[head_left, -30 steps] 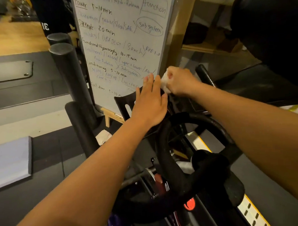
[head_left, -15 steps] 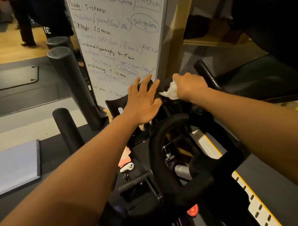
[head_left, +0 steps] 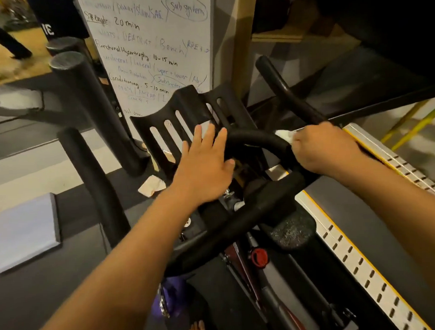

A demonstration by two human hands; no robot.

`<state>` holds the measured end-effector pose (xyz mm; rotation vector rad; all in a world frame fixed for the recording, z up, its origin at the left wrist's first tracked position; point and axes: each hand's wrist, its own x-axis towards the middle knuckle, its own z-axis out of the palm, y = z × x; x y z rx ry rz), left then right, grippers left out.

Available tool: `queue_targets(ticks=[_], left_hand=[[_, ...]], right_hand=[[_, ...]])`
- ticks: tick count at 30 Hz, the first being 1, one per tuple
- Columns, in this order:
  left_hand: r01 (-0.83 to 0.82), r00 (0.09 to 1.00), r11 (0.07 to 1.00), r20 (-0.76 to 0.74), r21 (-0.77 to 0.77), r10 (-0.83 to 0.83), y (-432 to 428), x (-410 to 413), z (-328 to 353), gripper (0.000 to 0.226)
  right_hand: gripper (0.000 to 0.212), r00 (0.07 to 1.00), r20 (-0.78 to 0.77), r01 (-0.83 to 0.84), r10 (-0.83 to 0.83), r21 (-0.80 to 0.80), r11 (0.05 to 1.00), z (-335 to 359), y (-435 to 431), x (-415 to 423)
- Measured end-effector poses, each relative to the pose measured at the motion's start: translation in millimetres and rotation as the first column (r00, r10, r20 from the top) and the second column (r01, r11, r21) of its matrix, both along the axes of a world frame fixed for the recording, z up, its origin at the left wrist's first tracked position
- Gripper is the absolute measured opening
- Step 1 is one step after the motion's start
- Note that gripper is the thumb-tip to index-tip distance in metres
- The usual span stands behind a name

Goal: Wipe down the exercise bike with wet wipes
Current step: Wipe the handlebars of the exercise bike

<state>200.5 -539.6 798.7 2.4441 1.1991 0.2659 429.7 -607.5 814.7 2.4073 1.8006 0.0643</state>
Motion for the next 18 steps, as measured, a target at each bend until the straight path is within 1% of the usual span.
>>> queue_targets(ticks=[1, 2, 4, 5, 7, 10, 12, 13, 15, 16, 18], left_hand=[[-0.018, 1.0, 0.997, 0.02, 0.069, 0.016, -10.4, -4.9, -8.2, 0.064], [-0.056, 0.995, 0.996, 0.091, 0.075, 0.049, -15.5, -8.4, -12.6, 0.064], [-0.144, 0.946, 0.989, 0.291, -0.028, 0.146, -20.8, -11.2, -9.6, 0.062], [-0.178, 0.915, 0.981, 0.353, -0.075, 0.193, -21.6, -11.3, -8.1, 0.058], [-0.209, 0.902, 0.971, 0.36, -0.114, 0.237, -22.3, -11.1, -6.5, 0.05], [-0.29, 0.874, 0.929, 0.332, -0.23, 0.355, -18.8, -10.7, -12.1, 0.044], [-0.333, 0.831, 0.888, 0.346, -0.316, 0.435, -17.9, -10.9, -14.9, 0.042], [-0.345, 0.824, 0.876, 0.339, -0.336, 0.455, -18.1, -10.7, -15.9, 0.041], [-0.355, 0.822, 0.866, 0.324, -0.353, 0.469, -18.6, -10.4, -15.5, 0.04], [-0.354, 0.821, 0.863, 0.323, -0.36, 0.471, -18.8, -10.4, -14.7, 0.04], [-0.35, 0.813, 0.855, 0.329, -0.383, 0.48, -18.2, -10.2, -13.8, 0.04]], right_hand=[[0.028, 0.999, 0.031, 0.02, -0.021, 0.039, 0.999, -1.0, -16.8, -1.2], [0.029, 0.999, 0.018, 0.048, -0.05, 0.091, 0.995, 0.4, -31.1, -0.8], [0.034, 0.994, -0.06, 0.096, -0.086, 0.195, 0.976, 12.7, -50.4, -10.7], [0.033, 0.994, -0.09, 0.077, -0.058, 0.219, 0.973, 19.2, -56.2, -23.4], [0.03, 0.988, -0.124, -0.064, 0.093, 0.22, 0.973, 20.7, -61.0, -58.3], [0.048, 0.933, -0.219, -0.223, 0.285, 0.269, 0.937, 1.9, -61.6, -123.0], [0.044, 0.883, -0.275, -0.309, 0.38, 0.268, 0.913, -5.8, -63.9, -149.7], [0.044, 0.868, -0.266, -0.348, 0.418, 0.273, 0.897, -3.0, -65.0, -152.4], [0.039, 0.862, -0.274, -0.361, 0.427, 0.259, 0.896, 7.3, -62.8, -133.8], [0.035, 0.883, -0.283, -0.321, 0.375, 0.22, 0.921, 14.2, -60.4, -119.1], [0.042, 0.948, -0.237, -0.189, 0.213, 0.12, 0.975, 26.2, -53.2, -89.9]])
